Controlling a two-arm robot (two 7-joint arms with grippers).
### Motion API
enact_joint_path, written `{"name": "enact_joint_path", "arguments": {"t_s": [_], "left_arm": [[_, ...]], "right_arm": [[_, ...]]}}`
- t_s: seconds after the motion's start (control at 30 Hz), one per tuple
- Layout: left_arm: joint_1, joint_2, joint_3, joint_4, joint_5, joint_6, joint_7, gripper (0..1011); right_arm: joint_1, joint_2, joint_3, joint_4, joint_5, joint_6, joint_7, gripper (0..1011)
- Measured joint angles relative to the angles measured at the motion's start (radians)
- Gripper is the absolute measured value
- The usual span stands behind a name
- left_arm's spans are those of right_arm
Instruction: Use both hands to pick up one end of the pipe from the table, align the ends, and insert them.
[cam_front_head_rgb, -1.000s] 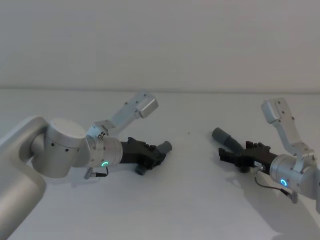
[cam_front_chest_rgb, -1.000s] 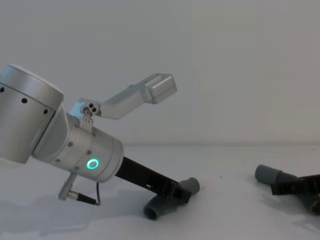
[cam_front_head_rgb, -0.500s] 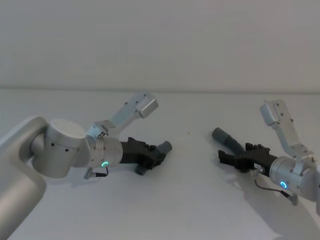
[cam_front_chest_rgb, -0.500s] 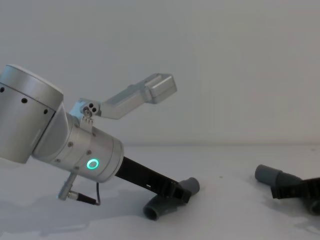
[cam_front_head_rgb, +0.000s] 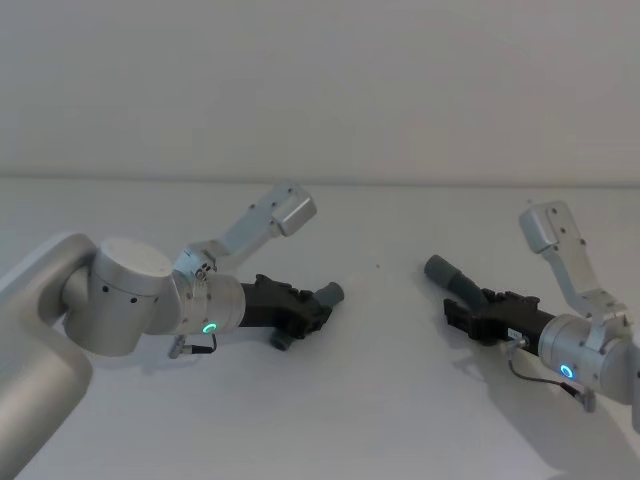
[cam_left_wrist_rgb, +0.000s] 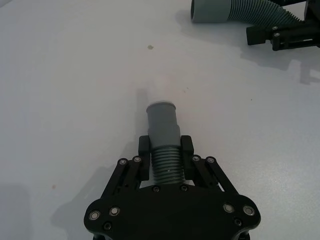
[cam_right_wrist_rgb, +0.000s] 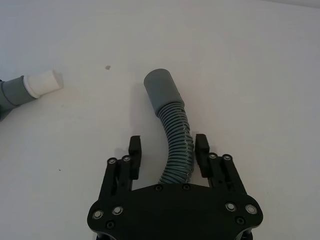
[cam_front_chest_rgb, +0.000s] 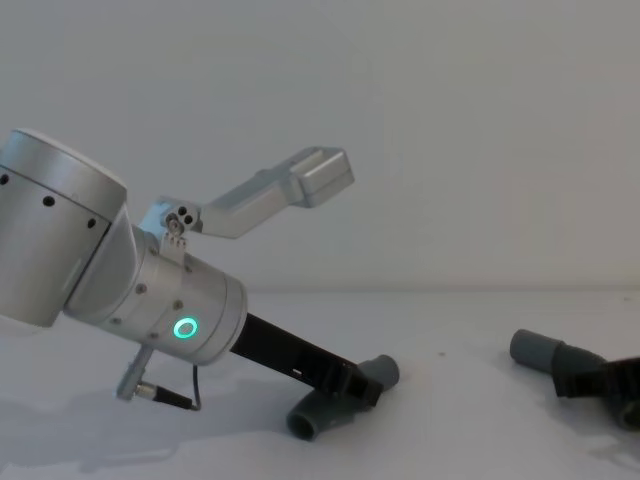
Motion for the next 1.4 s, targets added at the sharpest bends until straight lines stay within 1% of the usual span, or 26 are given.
{"name": "enact_joint_path", "arguments": {"t_s": [0.07, 0.1, 0.13, 0.2, 0.3, 0.33, 0.37, 0.43, 0.47, 0.5, 0.6, 0.97, 1.13, 1.23, 1.4], "left_arm": [[0.000, 0.000, 0.000, 0.000, 0.000, 0.000, 0.000, 345], [0.000, 0.000, 0.000, 0.000, 0.000, 0.000, 0.000, 345], [0.000, 0.000, 0.000, 0.000, 0.000, 0.000, 0.000, 345], [0.000, 0.000, 0.000, 0.000, 0.000, 0.000, 0.000, 345], [0.000, 0.000, 0.000, 0.000, 0.000, 0.000, 0.000, 345], [0.000, 0.000, 0.000, 0.000, 0.000, 0.000, 0.000, 345], [0.000, 0.000, 0.000, 0.000, 0.000, 0.000, 0.000, 345], [0.000, 0.000, 0.000, 0.000, 0.000, 0.000, 0.000, 345], [0.000, 0.000, 0.000, 0.000, 0.000, 0.000, 0.000, 345], [0.000, 0.000, 0.000, 0.000, 0.000, 0.000, 0.000, 345], [0.000, 0.000, 0.000, 0.000, 0.000, 0.000, 0.000, 345], [-0.005, -0.001, 0.004, 0.003, 0.007, -0.002, -0.005, 345], [-0.019, 0.003, 0.015, 0.002, 0.024, -0.012, -0.014, 345], [-0.028, 0.008, 0.023, -0.004, 0.034, -0.016, -0.020, 345], [-0.060, 0.026, 0.048, -0.023, 0.067, -0.030, -0.046, 345]], "right_arm": [[0.000, 0.000, 0.000, 0.000, 0.000, 0.000, 0.000, 593], [0.000, 0.000, 0.000, 0.000, -0.001, 0.000, 0.000, 530], [0.000, 0.000, 0.000, 0.000, -0.001, 0.000, 0.001, 518], [-0.001, 0.000, 0.000, -0.001, -0.001, -0.001, 0.001, 428], [-0.001, 0.000, 0.000, -0.001, -0.002, -0.001, 0.001, 336], [-0.001, 0.000, 0.000, -0.001, -0.002, -0.001, 0.001, 281], [-0.001, 0.000, 0.000, -0.001, -0.002, -0.001, 0.001, 281], [-0.001, 0.000, 0.000, -0.001, -0.002, -0.002, 0.001, 238], [-0.001, 0.000, 0.000, -0.001, -0.002, -0.002, 0.001, 201], [-0.001, 0.000, 0.000, -0.001, -0.002, -0.002, 0.001, 189], [-0.001, 0.000, 0.000, -0.001, -0.002, -0.002, 0.001, 158], [-0.003, 0.003, 0.001, -0.002, -0.003, -0.011, 0.011, 147], [-0.006, 0.013, 0.002, -0.007, 0.000, -0.038, 0.031, 145], [-0.008, 0.021, 0.005, -0.013, 0.005, -0.064, 0.050, 145], [-0.009, 0.050, 0.011, -0.030, 0.020, -0.130, 0.103, 144]]}}
